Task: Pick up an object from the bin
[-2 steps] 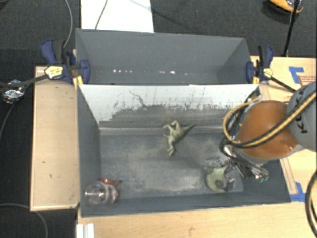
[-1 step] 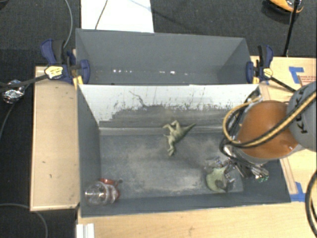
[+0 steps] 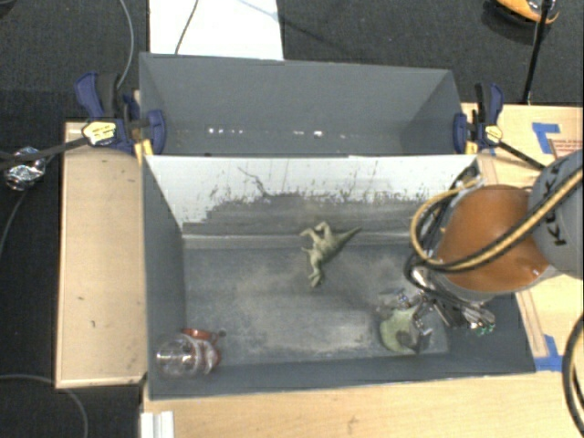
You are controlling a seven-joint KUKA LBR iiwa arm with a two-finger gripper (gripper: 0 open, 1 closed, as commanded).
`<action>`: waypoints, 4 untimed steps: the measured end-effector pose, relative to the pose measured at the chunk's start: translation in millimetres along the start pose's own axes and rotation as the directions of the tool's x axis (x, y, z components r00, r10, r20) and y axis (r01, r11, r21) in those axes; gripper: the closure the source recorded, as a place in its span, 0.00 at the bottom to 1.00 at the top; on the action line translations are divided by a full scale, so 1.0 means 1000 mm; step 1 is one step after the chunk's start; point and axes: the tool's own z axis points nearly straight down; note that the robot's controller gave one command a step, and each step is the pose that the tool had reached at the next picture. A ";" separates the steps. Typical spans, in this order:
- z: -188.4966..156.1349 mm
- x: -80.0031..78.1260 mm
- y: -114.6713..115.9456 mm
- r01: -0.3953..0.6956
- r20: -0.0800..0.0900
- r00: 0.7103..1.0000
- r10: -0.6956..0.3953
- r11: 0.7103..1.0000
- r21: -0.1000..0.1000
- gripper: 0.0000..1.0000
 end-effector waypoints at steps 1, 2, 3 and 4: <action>0.000 0.000 0.000 0.001 0.000 1.000 -0.001 1.000 0.000 1.00; 0.000 0.000 0.000 0.003 0.000 1.000 -0.003 1.000 0.000 1.00; 0.000 0.000 0.000 0.003 0.000 1.000 -0.003 1.000 0.000 1.00; 0.000 0.000 0.000 0.004 0.000 1.000 -0.004 1.000 0.000 1.00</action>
Offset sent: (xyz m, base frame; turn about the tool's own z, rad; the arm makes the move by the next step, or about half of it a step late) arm 0.0000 0.0000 0.0000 0.0000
